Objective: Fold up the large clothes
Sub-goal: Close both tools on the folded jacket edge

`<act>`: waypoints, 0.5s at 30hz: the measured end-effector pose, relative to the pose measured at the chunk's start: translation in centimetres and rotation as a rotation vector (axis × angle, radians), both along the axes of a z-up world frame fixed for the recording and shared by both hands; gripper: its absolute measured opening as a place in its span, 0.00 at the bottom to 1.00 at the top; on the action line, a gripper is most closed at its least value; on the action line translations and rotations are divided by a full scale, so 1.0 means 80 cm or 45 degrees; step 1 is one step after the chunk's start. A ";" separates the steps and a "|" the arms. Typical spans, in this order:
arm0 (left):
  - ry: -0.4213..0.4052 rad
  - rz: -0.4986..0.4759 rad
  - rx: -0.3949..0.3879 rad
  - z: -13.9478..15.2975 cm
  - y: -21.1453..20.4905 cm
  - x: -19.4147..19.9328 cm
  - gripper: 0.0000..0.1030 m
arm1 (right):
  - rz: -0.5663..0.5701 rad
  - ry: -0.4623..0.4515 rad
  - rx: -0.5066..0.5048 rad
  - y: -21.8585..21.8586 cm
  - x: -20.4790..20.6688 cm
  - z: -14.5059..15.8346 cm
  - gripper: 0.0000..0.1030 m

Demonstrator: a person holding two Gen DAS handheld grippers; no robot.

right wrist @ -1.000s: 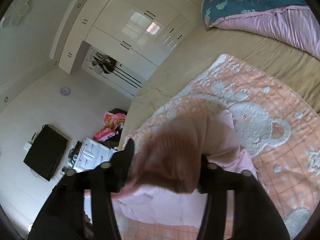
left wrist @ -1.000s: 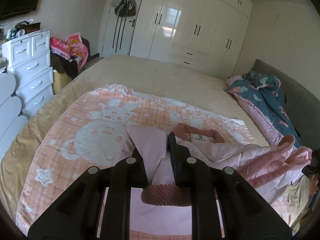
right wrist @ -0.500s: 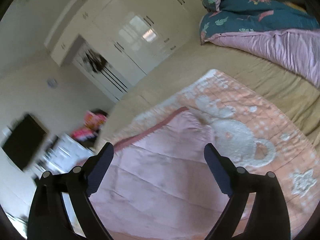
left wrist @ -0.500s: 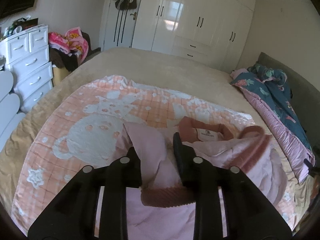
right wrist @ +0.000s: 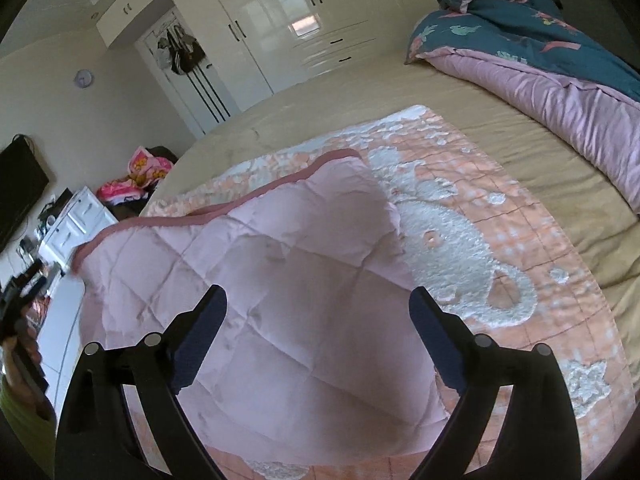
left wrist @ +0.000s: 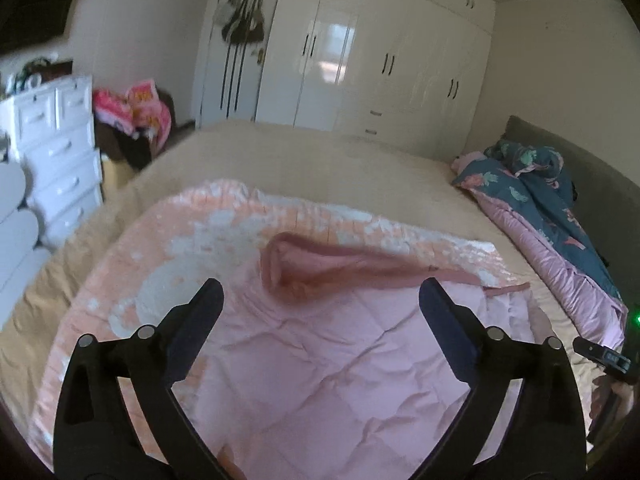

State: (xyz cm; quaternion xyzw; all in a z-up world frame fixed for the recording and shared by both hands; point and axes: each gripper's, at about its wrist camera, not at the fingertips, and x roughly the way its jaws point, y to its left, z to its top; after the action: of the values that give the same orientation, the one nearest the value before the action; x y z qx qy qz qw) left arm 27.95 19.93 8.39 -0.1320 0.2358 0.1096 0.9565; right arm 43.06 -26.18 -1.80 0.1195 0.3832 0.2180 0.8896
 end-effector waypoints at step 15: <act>0.260 0.067 -0.173 -0.124 0.079 -0.033 0.91 | 0.002 -0.041 -0.201 0.002 -0.009 -0.021 0.92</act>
State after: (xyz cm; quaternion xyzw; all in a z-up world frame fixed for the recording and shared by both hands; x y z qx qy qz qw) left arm 25.32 26.29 -1.49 -0.1908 0.3353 0.1315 0.9132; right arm 42.38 -26.06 -3.47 0.0451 0.3851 0.1897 0.9021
